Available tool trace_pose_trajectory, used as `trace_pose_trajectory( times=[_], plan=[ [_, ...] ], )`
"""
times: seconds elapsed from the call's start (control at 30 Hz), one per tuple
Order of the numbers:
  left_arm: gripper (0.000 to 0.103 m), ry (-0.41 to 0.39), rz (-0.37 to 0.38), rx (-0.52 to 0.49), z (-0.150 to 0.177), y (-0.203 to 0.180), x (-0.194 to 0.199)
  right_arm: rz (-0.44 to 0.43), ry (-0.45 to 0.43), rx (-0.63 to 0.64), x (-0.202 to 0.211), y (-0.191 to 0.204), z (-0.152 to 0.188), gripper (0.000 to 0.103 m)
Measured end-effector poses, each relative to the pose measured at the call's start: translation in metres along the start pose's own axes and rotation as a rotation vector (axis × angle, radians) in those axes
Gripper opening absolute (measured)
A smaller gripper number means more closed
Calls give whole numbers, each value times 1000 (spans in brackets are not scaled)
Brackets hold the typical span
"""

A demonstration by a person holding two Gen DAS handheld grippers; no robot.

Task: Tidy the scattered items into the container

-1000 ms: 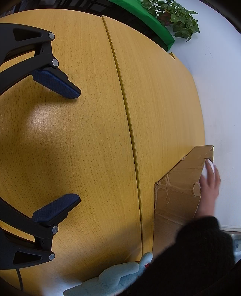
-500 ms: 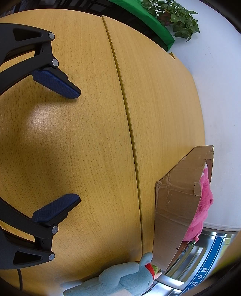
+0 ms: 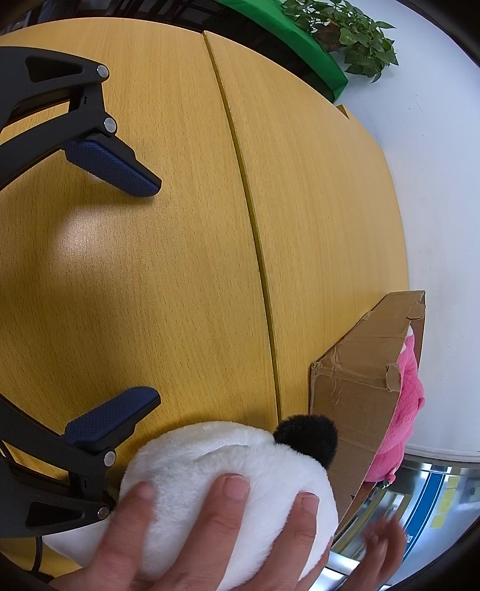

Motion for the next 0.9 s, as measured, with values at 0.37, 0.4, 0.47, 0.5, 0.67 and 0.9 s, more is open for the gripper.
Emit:
trace_pose_trajectory(
  times=[0.37, 0.4, 0.47, 0.5, 0.67, 0.9],
  plan=[
    [103, 0, 0, 0, 2, -1, 1, 0, 0, 0, -1, 0, 0, 103],
    [103, 0, 0, 0, 2, -1, 1, 0, 0, 0, -1, 0, 0, 103],
    [103, 0, 0, 0, 2, -1, 1, 1, 0, 0, -1, 0, 0, 103],
    [103, 0, 0, 0, 3, -1, 1, 1, 0, 0, -1, 0, 0, 103],
    [103, 0, 0, 0, 3, -1, 1, 1, 0, -1, -1, 0, 0, 103],
    [103, 0, 0, 0, 2, -1, 1, 1, 1, -1, -1, 1, 0, 103]
  ],
)
Point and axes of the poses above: each gripper's, at about its wrist camera, not at the fingertips, and x roughly against the way its jaws point, y to its left, z to its underside, the point moved 2 cm from there along -x, roughly the way its jaws point
